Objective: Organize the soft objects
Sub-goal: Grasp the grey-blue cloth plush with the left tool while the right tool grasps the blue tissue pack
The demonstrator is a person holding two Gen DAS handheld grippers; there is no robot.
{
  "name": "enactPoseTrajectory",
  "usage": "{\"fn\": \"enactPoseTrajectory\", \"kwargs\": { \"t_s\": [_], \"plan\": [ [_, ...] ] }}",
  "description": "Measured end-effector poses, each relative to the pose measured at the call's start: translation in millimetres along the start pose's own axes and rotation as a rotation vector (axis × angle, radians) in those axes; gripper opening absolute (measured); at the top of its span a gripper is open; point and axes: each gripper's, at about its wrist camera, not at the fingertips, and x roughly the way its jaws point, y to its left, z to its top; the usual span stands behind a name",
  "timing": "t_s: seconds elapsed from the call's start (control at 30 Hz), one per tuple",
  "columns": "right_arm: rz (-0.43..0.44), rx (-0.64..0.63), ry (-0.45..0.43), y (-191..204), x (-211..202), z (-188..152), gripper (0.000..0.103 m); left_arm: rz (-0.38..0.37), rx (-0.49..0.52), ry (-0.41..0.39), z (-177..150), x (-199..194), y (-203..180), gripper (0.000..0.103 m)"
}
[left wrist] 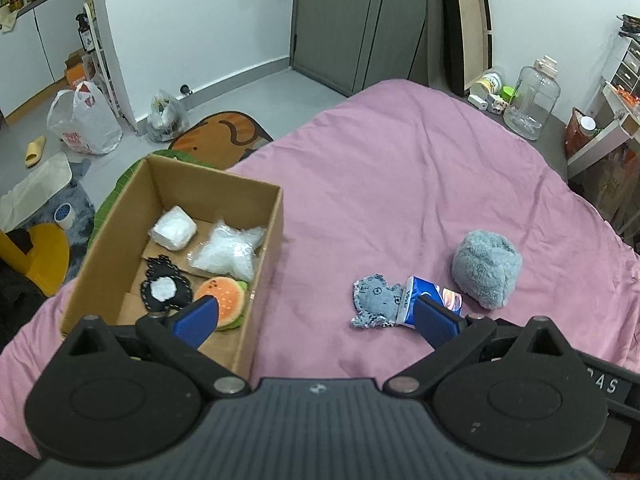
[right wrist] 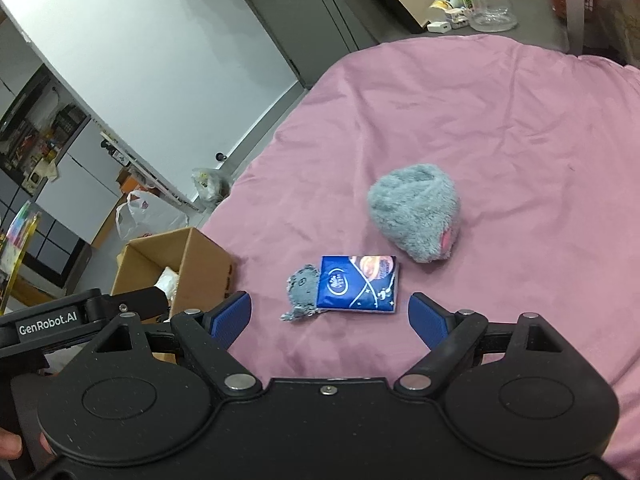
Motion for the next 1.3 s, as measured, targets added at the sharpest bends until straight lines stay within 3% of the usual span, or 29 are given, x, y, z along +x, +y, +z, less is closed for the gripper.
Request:
{"fn": "enactPoseTrajectory", "kwargs": {
  "t_s": [0.5, 1.0, 1.3],
  "plan": [
    [0.012, 0.093, 0.022, -25, 29, -5, 0.081, -0.001, 0.030, 0.037, -7, 47, -23, 0.099],
    [-0.002, 0.134, 0.112, -36, 63, -5, 0.048, -0.031, -0.003, 0.107, -13, 99, -21, 0.067],
    [-0.002, 0.190, 0.140, -47, 81, -1, 0.045, -0.064, -0.004, 0.142, -13, 128, -26, 0.056]
  ]
}}
